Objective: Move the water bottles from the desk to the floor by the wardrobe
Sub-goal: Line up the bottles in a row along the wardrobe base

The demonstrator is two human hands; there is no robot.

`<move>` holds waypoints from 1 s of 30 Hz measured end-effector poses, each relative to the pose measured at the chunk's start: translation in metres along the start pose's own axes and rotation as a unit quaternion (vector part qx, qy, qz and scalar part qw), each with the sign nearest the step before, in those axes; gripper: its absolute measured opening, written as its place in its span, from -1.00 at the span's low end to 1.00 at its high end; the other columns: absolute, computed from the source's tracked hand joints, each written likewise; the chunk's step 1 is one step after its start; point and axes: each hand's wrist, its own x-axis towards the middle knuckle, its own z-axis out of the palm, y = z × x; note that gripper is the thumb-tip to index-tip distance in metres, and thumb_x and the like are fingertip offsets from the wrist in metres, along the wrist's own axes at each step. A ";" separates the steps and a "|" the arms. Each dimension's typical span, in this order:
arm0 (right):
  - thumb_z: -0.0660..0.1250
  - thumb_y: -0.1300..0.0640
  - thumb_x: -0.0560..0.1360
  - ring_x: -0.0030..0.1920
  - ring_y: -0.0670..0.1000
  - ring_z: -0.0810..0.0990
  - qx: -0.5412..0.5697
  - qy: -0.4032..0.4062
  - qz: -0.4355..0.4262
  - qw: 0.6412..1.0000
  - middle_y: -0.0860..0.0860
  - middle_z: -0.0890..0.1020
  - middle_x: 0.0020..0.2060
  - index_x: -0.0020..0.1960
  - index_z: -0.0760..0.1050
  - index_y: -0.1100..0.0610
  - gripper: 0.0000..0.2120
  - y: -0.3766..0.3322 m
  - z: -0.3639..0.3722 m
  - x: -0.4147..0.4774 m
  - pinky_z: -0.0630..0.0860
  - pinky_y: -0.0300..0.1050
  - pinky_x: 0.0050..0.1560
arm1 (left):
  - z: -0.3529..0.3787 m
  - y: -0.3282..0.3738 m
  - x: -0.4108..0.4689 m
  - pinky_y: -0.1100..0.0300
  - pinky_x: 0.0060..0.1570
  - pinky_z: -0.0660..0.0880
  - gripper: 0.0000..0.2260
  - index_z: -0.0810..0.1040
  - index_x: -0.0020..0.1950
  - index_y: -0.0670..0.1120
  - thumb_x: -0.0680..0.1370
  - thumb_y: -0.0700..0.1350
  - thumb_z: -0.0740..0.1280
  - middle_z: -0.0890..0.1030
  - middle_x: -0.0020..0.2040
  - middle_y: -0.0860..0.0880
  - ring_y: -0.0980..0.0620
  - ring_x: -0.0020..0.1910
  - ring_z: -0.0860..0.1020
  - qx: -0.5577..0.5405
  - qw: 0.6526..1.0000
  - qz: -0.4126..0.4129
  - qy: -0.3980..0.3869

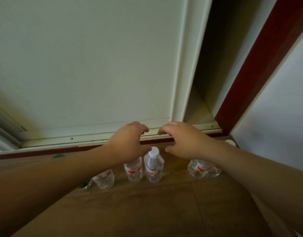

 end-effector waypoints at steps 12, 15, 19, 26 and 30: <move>0.41 0.05 0.45 0.19 -0.08 0.47 -0.029 -0.066 -0.021 0.997 -0.14 0.50 0.24 0.37 0.41 -0.07 -0.50 -0.021 0.038 0.030 0.45 -0.17 0.14 | 0.002 -0.048 -0.025 0.18 0.00 0.53 -0.69 0.58 0.18 0.09 0.47 0.11 0.44 0.57 0.05 0.10 0.12 -0.01 0.54 0.007 0.998 -0.031 -0.053; 0.38 0.03 0.42 0.15 -0.07 0.50 -0.035 -0.081 -0.008 0.996 -0.14 0.53 0.18 0.30 0.46 -0.08 -0.55 -0.015 0.045 0.031 0.50 -0.10 0.11 | 0.009 -0.051 -0.022 0.11 -0.01 0.56 -0.76 0.59 0.10 0.08 0.47 0.07 0.45 0.58 -0.03 0.10 0.14 -0.09 0.52 0.001 0.998 -0.025 -0.062; 0.34 0.02 0.37 0.07 -0.03 0.53 -0.036 -0.096 0.002 0.995 -0.13 0.55 0.08 0.19 0.51 -0.07 -0.62 -0.012 0.051 0.033 0.53 -0.03 0.05 | 0.015 -0.053 -0.015 0.11 0.01 0.55 -0.72 0.59 0.15 0.07 0.47 0.05 0.46 0.60 0.00 0.11 0.14 -0.06 0.53 -0.014 0.998 -0.021 -0.066; 0.35 -0.03 0.43 0.01 -0.03 0.51 -0.015 -0.091 0.007 0.996 -0.10 0.53 0.01 0.16 0.51 -0.03 -0.69 -0.011 0.056 0.032 0.51 -0.04 0.02 | 0.022 -0.056 -0.010 0.17 -0.03 0.52 -0.75 0.61 0.14 0.08 0.48 0.04 0.45 0.62 0.00 0.12 0.13 -0.05 0.53 -0.007 0.997 -0.006 -0.073; 0.37 -0.01 0.44 0.01 -0.02 0.50 -0.017 -0.077 0.006 0.997 -0.09 0.53 0.02 0.15 0.53 0.00 -0.70 -0.011 0.057 0.031 0.51 -0.05 0.02 | 0.020 -0.055 -0.011 0.18 -0.05 0.52 -0.79 0.62 0.10 0.08 0.48 0.03 0.45 0.61 -0.05 0.13 0.14 -0.09 0.53 -0.015 0.997 -0.010 -0.075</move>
